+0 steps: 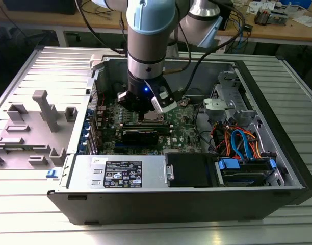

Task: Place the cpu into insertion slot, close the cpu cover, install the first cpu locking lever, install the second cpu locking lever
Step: 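Install the second cpu locking lever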

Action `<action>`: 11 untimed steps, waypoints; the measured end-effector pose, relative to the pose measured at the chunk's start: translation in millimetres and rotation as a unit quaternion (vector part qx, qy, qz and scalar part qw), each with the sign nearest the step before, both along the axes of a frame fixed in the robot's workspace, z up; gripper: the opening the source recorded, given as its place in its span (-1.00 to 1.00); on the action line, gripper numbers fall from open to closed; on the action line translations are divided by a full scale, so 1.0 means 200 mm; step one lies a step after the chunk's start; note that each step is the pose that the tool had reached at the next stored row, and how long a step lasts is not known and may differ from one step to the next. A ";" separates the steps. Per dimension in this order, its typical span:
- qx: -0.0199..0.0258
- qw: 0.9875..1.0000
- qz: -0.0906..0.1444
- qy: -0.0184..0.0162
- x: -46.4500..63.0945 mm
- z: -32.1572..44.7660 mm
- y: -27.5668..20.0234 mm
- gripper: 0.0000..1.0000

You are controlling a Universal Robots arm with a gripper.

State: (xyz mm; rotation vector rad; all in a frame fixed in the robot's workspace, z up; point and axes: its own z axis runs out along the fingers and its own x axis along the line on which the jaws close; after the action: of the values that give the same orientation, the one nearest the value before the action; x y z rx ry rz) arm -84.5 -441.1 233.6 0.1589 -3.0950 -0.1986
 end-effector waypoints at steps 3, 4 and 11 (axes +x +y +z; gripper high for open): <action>0.000 1.000 0.000 0.000 -0.02 -0.037 0.000 -0.79; 0.000 1.000 0.000 0.000 -0.02 -0.046 0.000 -0.79; 0.001 1.000 0.000 -0.001 -0.02 -0.071 0.001 -0.79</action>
State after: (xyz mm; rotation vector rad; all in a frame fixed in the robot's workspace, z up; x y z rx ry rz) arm -89.0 -440.8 219.4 0.1590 -3.0965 -0.2017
